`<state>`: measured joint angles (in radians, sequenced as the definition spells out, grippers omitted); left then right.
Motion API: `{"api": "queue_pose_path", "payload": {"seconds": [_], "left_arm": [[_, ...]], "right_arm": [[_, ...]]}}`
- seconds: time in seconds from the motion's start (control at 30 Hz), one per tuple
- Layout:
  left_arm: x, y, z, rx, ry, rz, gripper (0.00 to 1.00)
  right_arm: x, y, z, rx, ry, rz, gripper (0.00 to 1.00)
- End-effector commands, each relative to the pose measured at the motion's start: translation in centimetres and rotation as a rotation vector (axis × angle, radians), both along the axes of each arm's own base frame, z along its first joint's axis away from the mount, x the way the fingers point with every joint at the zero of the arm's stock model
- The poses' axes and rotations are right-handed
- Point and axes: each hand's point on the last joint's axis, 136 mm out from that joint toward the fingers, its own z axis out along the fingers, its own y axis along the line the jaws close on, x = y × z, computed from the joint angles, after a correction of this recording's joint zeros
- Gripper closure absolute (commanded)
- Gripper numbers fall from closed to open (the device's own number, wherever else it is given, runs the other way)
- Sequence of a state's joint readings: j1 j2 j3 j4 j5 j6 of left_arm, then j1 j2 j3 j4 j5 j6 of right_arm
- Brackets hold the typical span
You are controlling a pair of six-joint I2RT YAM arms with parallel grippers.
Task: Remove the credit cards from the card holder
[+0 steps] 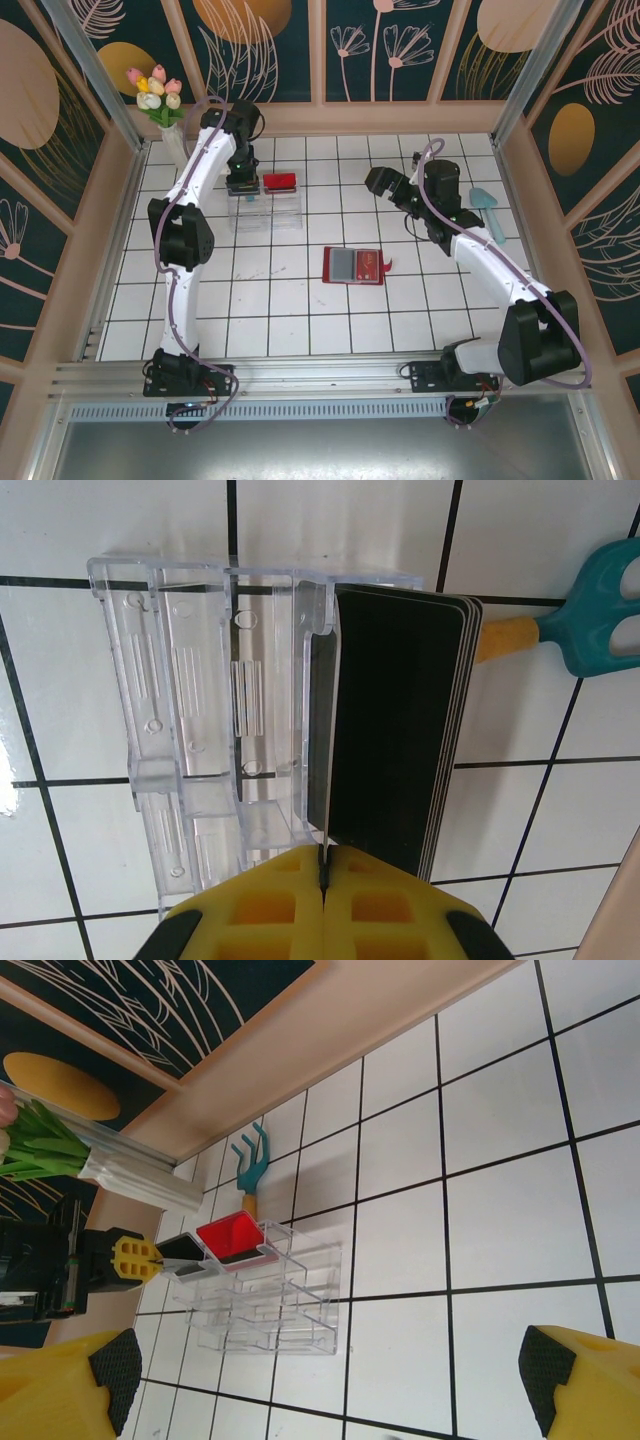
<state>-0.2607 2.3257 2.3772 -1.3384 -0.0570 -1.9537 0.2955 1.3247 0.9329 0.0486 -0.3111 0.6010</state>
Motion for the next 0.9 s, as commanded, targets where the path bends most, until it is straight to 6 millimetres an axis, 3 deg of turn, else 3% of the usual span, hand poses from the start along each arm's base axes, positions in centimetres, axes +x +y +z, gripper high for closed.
{"api": "queue_pose_path", "payload": {"seconds": [0.0,0.17,0.57,0.7,0.77,0.87], "left_arm": [[0.3,0.0,-0.7,-0.015,0.017,0.0,0.87],[0.7,0.2,-0.3,-0.005,-0.006,-0.004,0.73],[1.8,0.6,1.1,0.024,-0.078,-0.004,0.64],[2.6,1.7,3.3,0.089,-0.158,-0.042,0.55],[3.5,2.2,5.0,0.152,-0.229,-0.127,0.45],[4.4,2.4,6.9,0.219,-0.319,-0.28,0.42]], "right_arm": [[0.2,0.2,-0.2,0.003,-0.011,-0.003,0.01],[0.2,0.2,-0.4,0.006,-0.007,-0.002,0.01],[0.2,0.2,-0.7,0.005,-0.001,0.0,0.01],[0.2,0.2,-0.6,0.003,-0.001,-0.001,0.01],[0.2,0.1,-0.7,-0.004,0.002,-0.003,0.01],[0.1,0.0,-1.1,-0.027,0.011,-0.002,0.01]]}}
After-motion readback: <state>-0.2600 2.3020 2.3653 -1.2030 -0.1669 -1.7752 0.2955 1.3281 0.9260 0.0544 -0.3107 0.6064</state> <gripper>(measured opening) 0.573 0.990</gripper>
